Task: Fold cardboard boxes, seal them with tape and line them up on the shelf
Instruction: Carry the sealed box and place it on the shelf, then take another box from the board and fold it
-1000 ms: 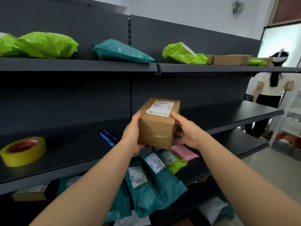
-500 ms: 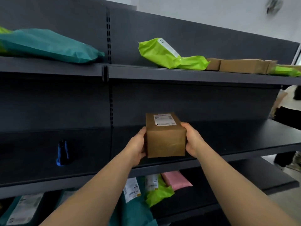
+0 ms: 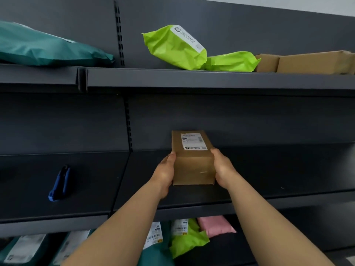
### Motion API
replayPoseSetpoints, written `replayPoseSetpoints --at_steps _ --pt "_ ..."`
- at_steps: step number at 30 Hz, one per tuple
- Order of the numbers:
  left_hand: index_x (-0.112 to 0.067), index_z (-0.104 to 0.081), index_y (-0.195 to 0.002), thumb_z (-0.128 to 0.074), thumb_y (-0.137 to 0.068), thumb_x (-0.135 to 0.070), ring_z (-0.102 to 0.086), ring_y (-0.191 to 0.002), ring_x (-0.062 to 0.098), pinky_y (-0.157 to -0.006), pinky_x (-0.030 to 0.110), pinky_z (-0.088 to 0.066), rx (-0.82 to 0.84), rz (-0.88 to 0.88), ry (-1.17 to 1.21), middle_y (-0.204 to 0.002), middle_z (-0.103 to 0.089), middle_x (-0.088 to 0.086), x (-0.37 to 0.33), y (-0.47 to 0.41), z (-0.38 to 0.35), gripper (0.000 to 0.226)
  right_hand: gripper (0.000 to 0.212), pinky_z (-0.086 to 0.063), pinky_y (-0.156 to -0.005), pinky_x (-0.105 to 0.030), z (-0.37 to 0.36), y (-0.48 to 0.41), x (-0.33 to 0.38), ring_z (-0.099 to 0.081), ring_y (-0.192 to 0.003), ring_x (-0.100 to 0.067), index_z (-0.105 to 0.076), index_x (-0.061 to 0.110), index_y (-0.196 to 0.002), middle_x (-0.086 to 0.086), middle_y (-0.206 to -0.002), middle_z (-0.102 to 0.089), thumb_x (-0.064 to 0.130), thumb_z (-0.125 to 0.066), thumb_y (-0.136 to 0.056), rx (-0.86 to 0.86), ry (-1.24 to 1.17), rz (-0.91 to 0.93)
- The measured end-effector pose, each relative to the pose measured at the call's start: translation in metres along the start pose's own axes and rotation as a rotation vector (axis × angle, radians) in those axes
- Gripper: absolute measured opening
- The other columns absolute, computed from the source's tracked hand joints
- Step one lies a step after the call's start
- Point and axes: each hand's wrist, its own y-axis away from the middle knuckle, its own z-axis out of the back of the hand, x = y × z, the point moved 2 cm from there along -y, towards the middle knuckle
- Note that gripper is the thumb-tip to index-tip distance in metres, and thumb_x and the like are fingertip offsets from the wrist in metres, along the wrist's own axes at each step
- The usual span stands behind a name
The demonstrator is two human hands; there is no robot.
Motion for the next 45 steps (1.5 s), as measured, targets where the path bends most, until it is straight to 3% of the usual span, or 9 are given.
replayPoseSetpoints --at_steps 6,10,15,17,24,28,34,38,45 --pt "-0.025 -0.048 -0.139 -0.041 -0.097 -0.058 -0.060 -0.110 0.023 -0.101 0.043 -0.048 -0.026 0.000 0.001 -0.121 -0.063 0.003 -0.002 0.000 -0.001 0.053 0.030 -0.047 -0.061 -0.031 -0.003 -0.002 0.006 -0.062 -0.085 -0.022 -0.058 0.022 -0.106 -0.007 -0.096 -0.064 0.047 -0.041 -0.099 -0.038 0.057 -0.008" --pt "-0.018 -0.050 -0.133 -0.040 -0.099 -0.056 -0.057 -0.096 0.018 -0.076 0.032 -0.047 -0.073 0.009 -0.012 -0.106 -0.058 -0.001 -0.011 0.013 0.001 0.052 0.052 -0.041 -0.060 -0.027 0.000 0.008 0.011 -0.058 -0.089 -0.018 -0.052 0.017 -0.129 -0.005 -0.111 -0.063 0.056 -0.042 -0.096 -0.093 0.149 0.038" --pt "-0.013 -0.042 -0.143 -0.044 -0.102 -0.042 -0.051 -0.110 0.022 -0.087 0.033 -0.038 -0.108 -0.053 -0.057 -0.130 -0.054 0.005 -0.022 0.045 0.024 0.050 0.059 -0.045 -0.093 -0.035 -0.002 0.035 0.013 -0.053 -0.119 -0.026 -0.043 0.017 -0.142 -0.007 -0.136 -0.053 0.052 -0.043 -0.095 -0.217 0.290 0.137" --pt "-0.014 -0.045 -0.140 -0.047 -0.101 -0.037 -0.054 -0.107 0.020 -0.083 0.032 -0.041 -0.092 -0.104 -0.046 -0.122 -0.057 0.004 -0.028 0.065 0.040 0.045 0.056 -0.045 -0.095 -0.036 -0.009 0.057 0.013 -0.052 -0.118 -0.025 -0.042 0.016 -0.143 -0.007 -0.137 -0.052 0.047 -0.044 -0.096 -0.259 0.332 0.229" --pt "-0.021 -0.057 -0.122 -0.050 -0.100 -0.033 -0.063 -0.107 0.015 -0.100 0.035 -0.046 -0.038 -0.314 -0.130 -0.121 -0.065 0.000 -0.032 0.144 0.120 0.026 0.040 -0.040 -0.086 -0.025 -0.073 0.159 -0.007 -0.050 -0.103 -0.011 -0.055 0.015 -0.132 0.003 -0.121 -0.056 0.031 -0.050 -0.096 -0.194 0.390 0.423" --pt "-0.026 -0.063 -0.111 -0.051 -0.100 -0.034 -0.066 -0.101 0.012 -0.094 0.031 -0.048 -0.039 -0.352 -0.232 -0.113 -0.068 -0.007 -0.010 0.186 0.185 0.018 0.025 -0.040 -0.074 -0.021 -0.126 0.209 -0.038 -0.053 -0.091 -0.008 -0.063 0.016 -0.118 0.007 -0.102 -0.062 0.024 -0.052 -0.096 -0.121 0.349 0.402" --pt "-0.020 -0.067 -0.108 -0.051 -0.100 -0.032 -0.071 -0.090 0.016 -0.084 0.033 -0.053 -0.034 -0.219 -0.354 -0.104 -0.072 -0.004 0.052 0.226 0.281 0.021 0.014 -0.051 -0.075 -0.026 -0.193 0.264 -0.115 -0.064 -0.079 -0.015 -0.069 0.012 -0.096 -0.002 -0.083 -0.068 0.015 -0.055 -0.094 -0.070 0.236 0.273" --pt "-0.022 -0.065 -0.103 -0.051 -0.100 -0.033 -0.070 -0.089 0.018 -0.088 0.040 -0.053 -0.022 -0.029 -0.396 -0.104 -0.071 -0.004 0.107 0.231 0.335 0.018 0.014 -0.047 -0.052 -0.017 -0.215 0.288 -0.183 -0.055 -0.054 -0.010 -0.067 0.010 -0.081 -0.005 -0.069 -0.063 0.011 -0.059 -0.092 -0.024 0.216 0.064" --pt "-0.015 -0.059 -0.120 -0.051 -0.099 -0.032 -0.065 -0.090 0.020 -0.080 0.034 -0.049 -0.074 0.380 -0.337 -0.109 -0.067 0.002 0.220 0.218 0.385 0.028 0.014 -0.044 -0.060 -0.025 -0.218 0.286 -0.323 -0.054 -0.063 -0.016 -0.067 0.009 -0.088 -0.005 -0.072 -0.060 0.014 -0.055 -0.095 -0.054 0.339 -0.259"
